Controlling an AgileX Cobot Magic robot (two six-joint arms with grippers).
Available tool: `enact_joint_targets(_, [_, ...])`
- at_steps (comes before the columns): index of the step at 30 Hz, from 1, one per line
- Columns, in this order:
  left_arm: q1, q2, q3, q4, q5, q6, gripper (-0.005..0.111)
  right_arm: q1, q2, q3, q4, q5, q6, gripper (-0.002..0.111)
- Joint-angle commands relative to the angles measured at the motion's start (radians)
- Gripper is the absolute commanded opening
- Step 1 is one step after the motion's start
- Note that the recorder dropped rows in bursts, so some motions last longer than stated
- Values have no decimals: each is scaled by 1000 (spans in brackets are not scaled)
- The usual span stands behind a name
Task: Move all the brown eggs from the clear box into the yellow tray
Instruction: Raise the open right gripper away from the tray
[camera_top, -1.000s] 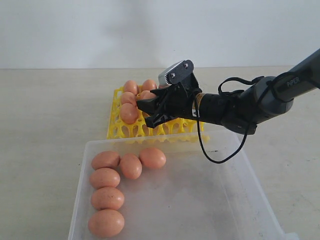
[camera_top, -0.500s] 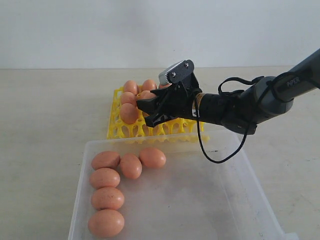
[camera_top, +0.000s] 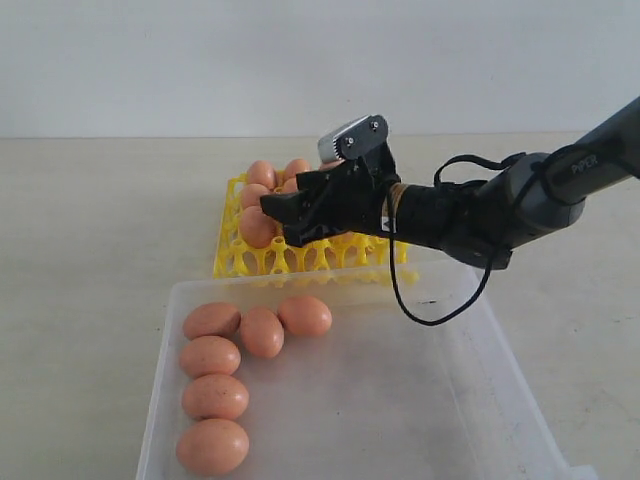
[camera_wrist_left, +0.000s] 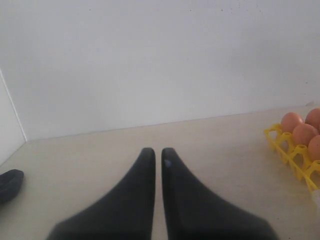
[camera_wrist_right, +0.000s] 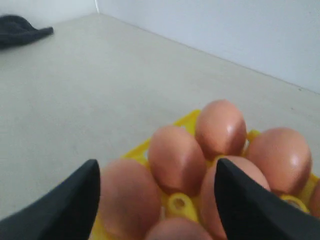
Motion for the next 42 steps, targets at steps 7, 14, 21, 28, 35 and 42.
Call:
enact_joint_targets(7, [-6, -3, 4, -3, 0, 3, 4, -2, -231, -3, -226, -6, 552, 0])
enact_joint_targets(14, [-6, -3, 4, -3, 0, 3, 4, -2, -449, -3, -462, 365, 399, 0])
enact_joint_targets(21, [-6, -3, 4, -3, 0, 3, 4, -2, -717, -1, -982, 749, 661, 0])
enact_joint_targets(28, [-6, -3, 4, -3, 0, 3, 4, -2, -833, 1, -944, 1322, 549, 0])
enact_joint_targets(35, [-6, -3, 4, -3, 0, 3, 4, -52, -841, 5, -558, 1870, 115, 0])
enact_joint_targets(42, [-6, -3, 4, -3, 0, 3, 4, -167, -841, 5, 418, 2067, -568, 0])
